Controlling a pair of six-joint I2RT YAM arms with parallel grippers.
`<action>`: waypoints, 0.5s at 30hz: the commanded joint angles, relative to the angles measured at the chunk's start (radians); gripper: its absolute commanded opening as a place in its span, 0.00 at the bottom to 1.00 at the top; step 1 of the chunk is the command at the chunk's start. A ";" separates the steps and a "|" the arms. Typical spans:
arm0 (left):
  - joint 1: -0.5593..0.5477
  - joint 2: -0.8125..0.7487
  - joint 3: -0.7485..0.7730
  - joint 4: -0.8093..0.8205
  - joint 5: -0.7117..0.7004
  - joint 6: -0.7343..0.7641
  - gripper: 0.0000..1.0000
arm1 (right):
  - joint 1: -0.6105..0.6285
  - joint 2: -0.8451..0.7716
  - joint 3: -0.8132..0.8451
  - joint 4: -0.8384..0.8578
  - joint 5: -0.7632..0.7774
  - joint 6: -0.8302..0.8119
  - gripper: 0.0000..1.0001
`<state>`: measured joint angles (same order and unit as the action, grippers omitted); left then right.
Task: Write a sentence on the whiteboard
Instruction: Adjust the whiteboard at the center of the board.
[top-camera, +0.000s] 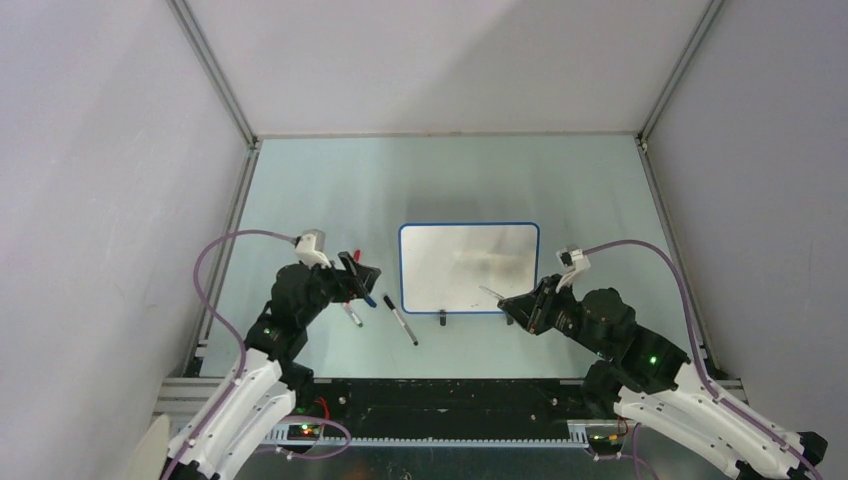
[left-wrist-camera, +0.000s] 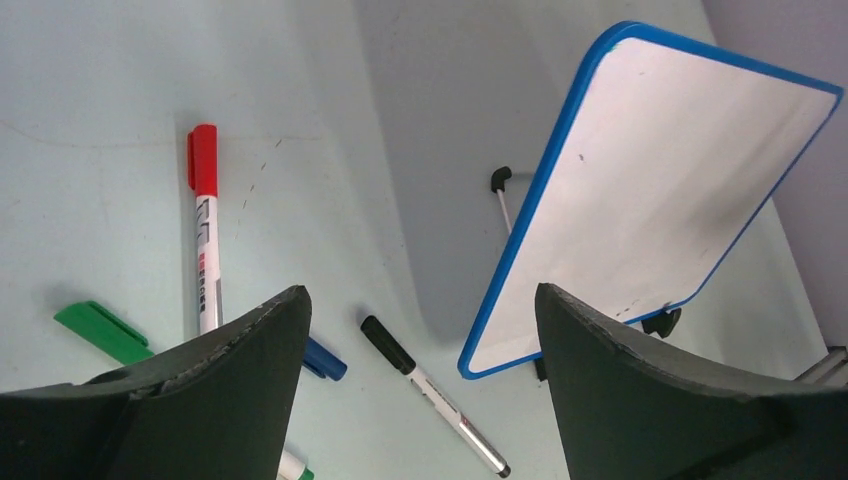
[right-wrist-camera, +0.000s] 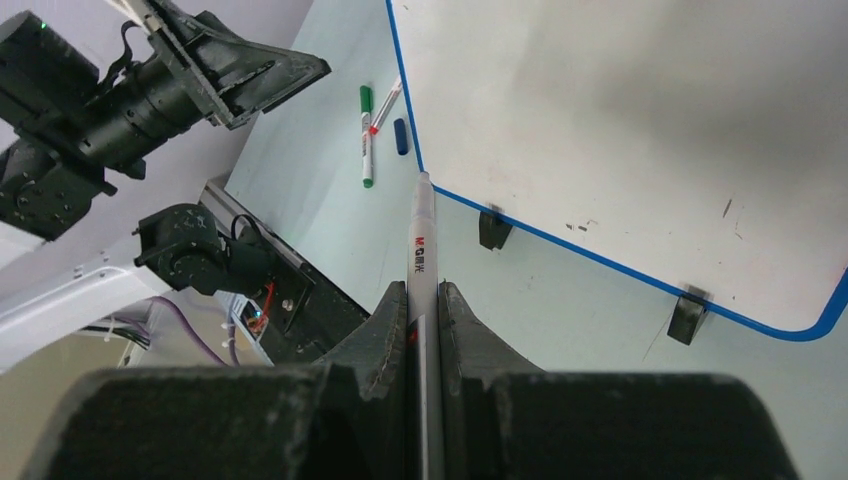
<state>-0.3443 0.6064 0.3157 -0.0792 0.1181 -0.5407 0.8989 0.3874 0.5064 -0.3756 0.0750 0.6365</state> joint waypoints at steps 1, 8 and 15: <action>-0.002 -0.073 -0.038 0.110 0.023 0.064 0.87 | -0.004 -0.008 0.011 -0.005 0.051 0.091 0.00; -0.003 -0.126 -0.069 0.125 0.039 0.065 0.88 | -0.009 -0.019 0.117 -0.260 0.240 0.263 0.00; -0.003 -0.166 -0.074 0.113 0.041 0.052 0.90 | -0.003 0.072 0.222 -0.572 0.309 0.550 0.00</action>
<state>-0.3447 0.4675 0.2447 -0.0048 0.1436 -0.5037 0.8944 0.4011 0.6495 -0.7341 0.3000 0.9737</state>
